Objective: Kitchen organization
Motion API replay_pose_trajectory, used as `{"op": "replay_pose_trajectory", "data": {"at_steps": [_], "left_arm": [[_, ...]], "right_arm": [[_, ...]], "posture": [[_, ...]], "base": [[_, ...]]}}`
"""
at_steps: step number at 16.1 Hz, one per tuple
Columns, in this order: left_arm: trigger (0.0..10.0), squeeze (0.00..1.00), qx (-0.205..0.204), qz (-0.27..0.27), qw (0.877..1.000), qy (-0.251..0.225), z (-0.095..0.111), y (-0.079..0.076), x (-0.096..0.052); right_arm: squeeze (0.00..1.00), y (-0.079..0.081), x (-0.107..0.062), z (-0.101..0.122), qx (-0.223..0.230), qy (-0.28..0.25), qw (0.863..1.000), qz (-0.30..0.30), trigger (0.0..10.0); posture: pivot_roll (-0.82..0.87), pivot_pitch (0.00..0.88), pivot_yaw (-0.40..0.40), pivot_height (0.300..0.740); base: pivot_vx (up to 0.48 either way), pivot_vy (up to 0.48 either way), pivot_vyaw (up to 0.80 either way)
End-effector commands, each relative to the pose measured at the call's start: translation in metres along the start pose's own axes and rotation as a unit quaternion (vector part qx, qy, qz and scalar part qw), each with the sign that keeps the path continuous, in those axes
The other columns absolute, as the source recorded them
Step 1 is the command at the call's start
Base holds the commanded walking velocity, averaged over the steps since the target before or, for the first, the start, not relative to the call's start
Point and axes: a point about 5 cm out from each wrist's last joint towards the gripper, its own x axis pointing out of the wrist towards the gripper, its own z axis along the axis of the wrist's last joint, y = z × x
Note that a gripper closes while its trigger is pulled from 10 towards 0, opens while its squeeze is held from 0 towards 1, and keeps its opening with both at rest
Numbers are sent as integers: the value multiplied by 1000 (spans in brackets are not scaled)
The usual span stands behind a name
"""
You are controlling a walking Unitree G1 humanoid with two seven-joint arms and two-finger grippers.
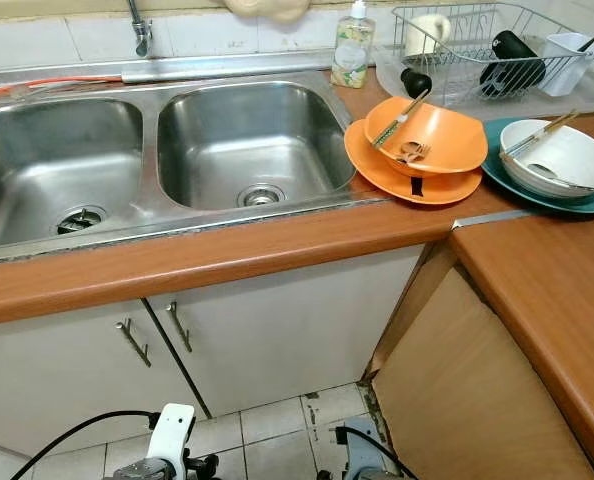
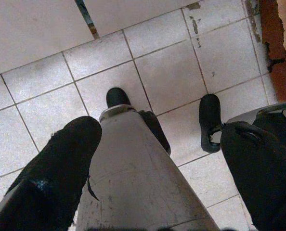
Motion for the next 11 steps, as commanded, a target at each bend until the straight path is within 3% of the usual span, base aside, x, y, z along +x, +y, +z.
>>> {"op": "replay_pose_trajectory", "data": {"at_steps": [1,2,5,6,7,8,10,11], "left_arm": [[10000,0,27,30,999,24,9,13,-1],[10000,0,49,36,998,29,10,13,-1],[10000,0,54,40,997,25,13,14,-1],[10000,0,53,40,998,18,16,14,-1],[10000,553,58,41,997,10,19,14,-2],[10000,1000,74,38,996,-23,30,14,-2],[10000,1000,100,18,993,-60,46,11,-4],[10000,1000,142,-7,986,-86,56,9,-5]], "right_arm": [[0,-15,-4,29,-10,-61,996,-66,10000],[0,8,-1,25,-60,-62,995,-59,10000],[0,26,0,23,-66,-69,994,-49,10000],[588,30,0,23,-70,-72,994,-46,10000],[1000,33,-1,24,-75,-78,993,-46,10000],[1000,42,-1,28,-82,-93,992,-17,10000],[1000,55,-3,38,-118,-126,985,17,10000],[1000,51,-6,51,-131,-161,978,35,10000]], "posture": [[-86,35,12,740],[-85,32,12,740],[-83,16,12,740],[-83,12,12,740],[-81,8,9,740],[-81,2,7,740],[-83,0,1,740],[-87,0,0,740]], "base": [[0,0,0],[0,0,0],[0,0,0],[0,0,0],[0,0,0],[0,0,0],[0,0,0],[0,0,0]]}}
